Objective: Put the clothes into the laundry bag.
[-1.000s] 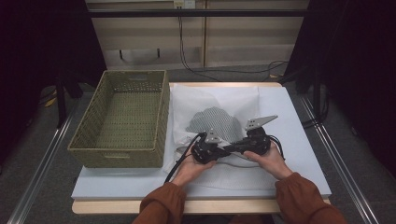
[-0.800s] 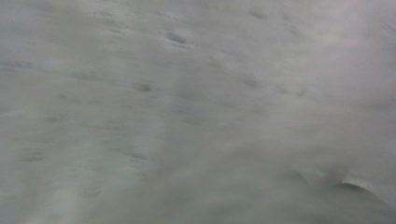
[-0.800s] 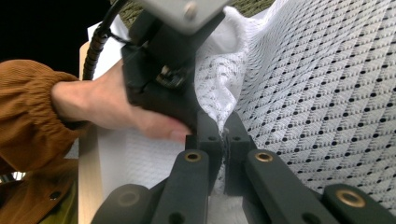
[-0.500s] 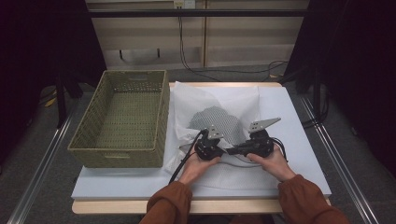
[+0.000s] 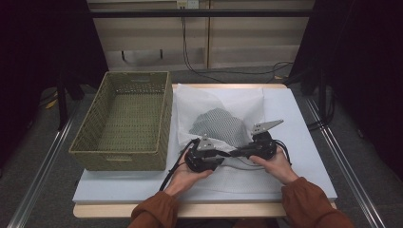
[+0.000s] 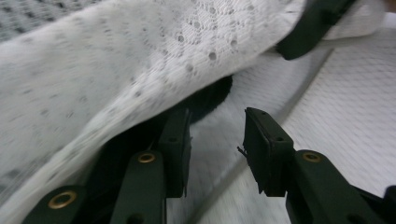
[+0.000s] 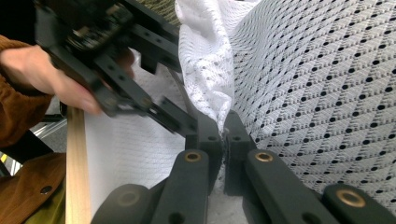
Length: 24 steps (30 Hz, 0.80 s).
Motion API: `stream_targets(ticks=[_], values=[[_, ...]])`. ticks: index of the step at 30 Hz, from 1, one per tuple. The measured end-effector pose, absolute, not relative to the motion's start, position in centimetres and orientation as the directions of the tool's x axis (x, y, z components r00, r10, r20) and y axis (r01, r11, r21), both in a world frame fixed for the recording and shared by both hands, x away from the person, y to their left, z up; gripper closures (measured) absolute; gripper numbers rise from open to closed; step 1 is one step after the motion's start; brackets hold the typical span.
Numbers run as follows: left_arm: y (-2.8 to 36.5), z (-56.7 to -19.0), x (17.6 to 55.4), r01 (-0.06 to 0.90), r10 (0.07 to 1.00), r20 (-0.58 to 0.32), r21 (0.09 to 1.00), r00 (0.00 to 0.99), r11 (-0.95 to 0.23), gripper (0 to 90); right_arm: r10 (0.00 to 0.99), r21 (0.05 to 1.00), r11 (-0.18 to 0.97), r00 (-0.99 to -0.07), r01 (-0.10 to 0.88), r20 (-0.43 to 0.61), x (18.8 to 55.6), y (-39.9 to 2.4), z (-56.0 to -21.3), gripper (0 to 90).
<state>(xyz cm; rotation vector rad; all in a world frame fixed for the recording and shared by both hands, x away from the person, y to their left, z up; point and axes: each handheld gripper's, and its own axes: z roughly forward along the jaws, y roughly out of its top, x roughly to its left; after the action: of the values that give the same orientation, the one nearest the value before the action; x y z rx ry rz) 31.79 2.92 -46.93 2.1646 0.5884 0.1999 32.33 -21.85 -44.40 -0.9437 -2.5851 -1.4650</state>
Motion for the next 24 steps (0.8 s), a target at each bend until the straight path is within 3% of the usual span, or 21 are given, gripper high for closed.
stream_targets(ticks=[24], values=[[11.3,-45.4,28.4,0.354,0.536,-0.055,0.807,0.842,-0.473,56.4,0.445,0.738,0.448,-0.842,0.505,0.306,32.1,-19.6,-45.9,88.4]])
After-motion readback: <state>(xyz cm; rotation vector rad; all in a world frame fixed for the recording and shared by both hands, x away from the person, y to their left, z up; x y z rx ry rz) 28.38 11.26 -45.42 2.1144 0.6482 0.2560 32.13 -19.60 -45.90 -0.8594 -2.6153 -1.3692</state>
